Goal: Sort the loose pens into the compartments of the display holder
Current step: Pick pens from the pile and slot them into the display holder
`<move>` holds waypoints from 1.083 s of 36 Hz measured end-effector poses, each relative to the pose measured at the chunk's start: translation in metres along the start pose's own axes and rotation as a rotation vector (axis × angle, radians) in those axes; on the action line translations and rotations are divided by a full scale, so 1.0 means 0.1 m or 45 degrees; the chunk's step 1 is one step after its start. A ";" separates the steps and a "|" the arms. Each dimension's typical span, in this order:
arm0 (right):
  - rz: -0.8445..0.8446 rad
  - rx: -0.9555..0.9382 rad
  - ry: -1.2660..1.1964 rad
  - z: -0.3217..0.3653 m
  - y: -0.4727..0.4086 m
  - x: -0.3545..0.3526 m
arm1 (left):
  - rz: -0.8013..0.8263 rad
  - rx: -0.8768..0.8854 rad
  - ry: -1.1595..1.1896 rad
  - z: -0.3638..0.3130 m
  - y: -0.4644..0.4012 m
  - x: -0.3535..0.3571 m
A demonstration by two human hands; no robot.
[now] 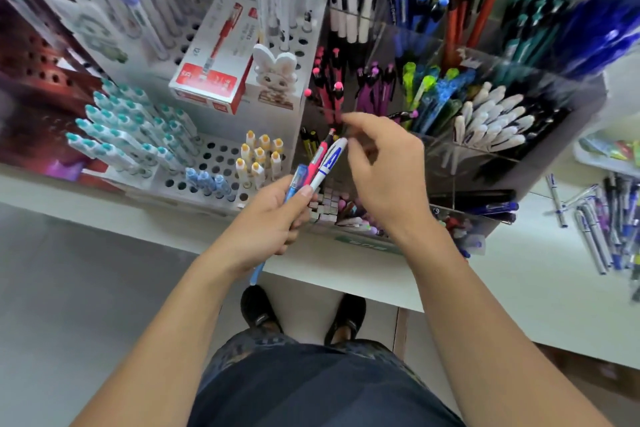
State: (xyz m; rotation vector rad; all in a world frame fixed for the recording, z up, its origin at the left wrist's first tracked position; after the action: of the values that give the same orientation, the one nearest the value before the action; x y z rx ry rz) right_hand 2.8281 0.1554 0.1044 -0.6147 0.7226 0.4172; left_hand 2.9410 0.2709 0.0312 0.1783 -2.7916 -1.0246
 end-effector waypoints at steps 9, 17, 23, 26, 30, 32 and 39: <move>0.183 0.424 -0.395 -0.23 0.30 -0.36 | -0.198 0.362 -0.604 -0.32 -0.12 0.49; 0.037 0.544 -0.426 -0.43 0.42 -0.46 | -0.124 0.452 -0.624 -0.44 -0.10 0.87; -0.306 0.385 -0.526 -0.32 0.38 -1.03 | -0.111 0.480 -0.225 -0.51 -0.13 0.91; -0.598 0.109 -0.396 -0.20 0.29 -1.50 | -0.109 0.444 -0.060 -0.46 -0.18 0.87; -0.752 -0.104 -0.045 -0.21 0.18 -1.75 | -0.119 0.405 0.025 -0.39 -0.28 0.83; -0.713 -0.104 0.020 -0.25 0.11 -1.67 | -0.185 0.408 0.075 -0.37 -0.30 0.79; -0.601 -0.260 0.189 -0.11 -0.01 -1.62 | -0.359 0.424 -0.026 -0.19 -0.36 0.55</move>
State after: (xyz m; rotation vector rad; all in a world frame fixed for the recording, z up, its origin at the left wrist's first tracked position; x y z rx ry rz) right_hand 2.7124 0.1243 0.2143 -0.9893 0.6539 0.0062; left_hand 2.8931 0.2218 0.0281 0.6200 -2.9957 -0.5994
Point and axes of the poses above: each hand's wrist, its own y-axis away from the middle knuckle, its own x-axis out of the palm, z = x × y, the point moved 6 cm from there along -y, towards the middle knuckle, and after that the axes turned 12 degrees about -x, right-handed, at the moved point
